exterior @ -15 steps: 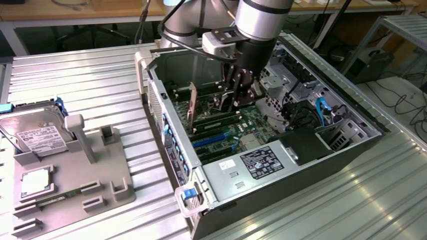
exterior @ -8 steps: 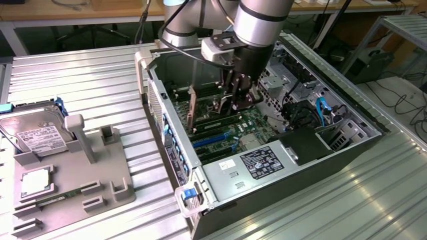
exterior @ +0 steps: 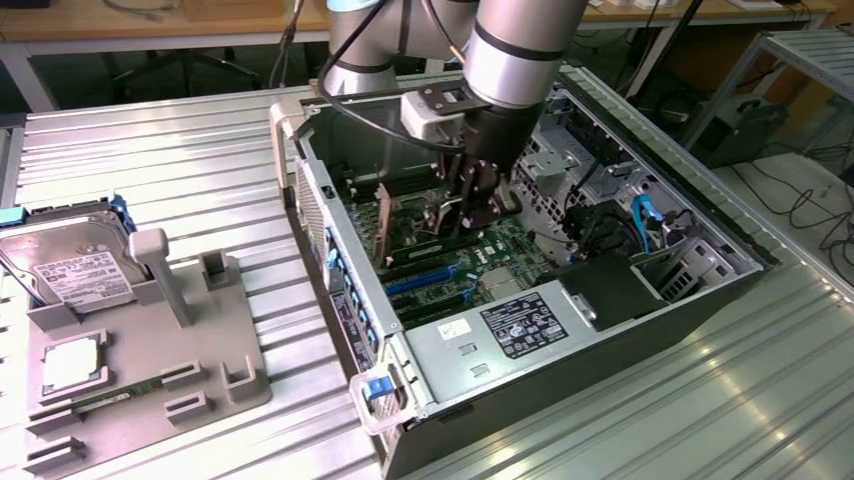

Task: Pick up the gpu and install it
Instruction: 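Insert the gpu into the slot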

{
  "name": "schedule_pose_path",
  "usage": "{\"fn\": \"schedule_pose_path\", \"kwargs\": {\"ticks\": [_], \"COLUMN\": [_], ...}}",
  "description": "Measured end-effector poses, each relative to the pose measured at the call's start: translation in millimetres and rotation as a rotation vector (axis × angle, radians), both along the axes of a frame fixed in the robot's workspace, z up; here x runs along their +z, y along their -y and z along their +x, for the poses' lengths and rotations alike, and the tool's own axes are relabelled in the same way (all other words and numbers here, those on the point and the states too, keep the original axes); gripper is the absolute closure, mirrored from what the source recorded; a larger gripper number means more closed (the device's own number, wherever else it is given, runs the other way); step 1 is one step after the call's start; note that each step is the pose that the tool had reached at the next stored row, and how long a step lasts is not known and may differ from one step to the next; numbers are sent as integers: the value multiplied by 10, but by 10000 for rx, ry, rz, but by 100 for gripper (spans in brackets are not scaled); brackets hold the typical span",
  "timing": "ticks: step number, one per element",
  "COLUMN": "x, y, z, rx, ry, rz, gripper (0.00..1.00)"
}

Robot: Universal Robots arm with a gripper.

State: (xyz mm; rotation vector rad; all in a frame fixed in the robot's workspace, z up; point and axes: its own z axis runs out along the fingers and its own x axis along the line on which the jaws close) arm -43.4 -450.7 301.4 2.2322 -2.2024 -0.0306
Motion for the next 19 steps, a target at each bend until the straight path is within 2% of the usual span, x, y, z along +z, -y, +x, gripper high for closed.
{"fn": "schedule_pose_path", "kwargs": {"ticks": [6, 13, 19], "x": [-31, -159, -161], "y": [0, -5, -5], "z": [-4, -24, -25], "rx": [0, -27, -27], "ry": [-2, 0, 0], "rz": [1, 0, -1], "gripper": [72, 72, 72]}}
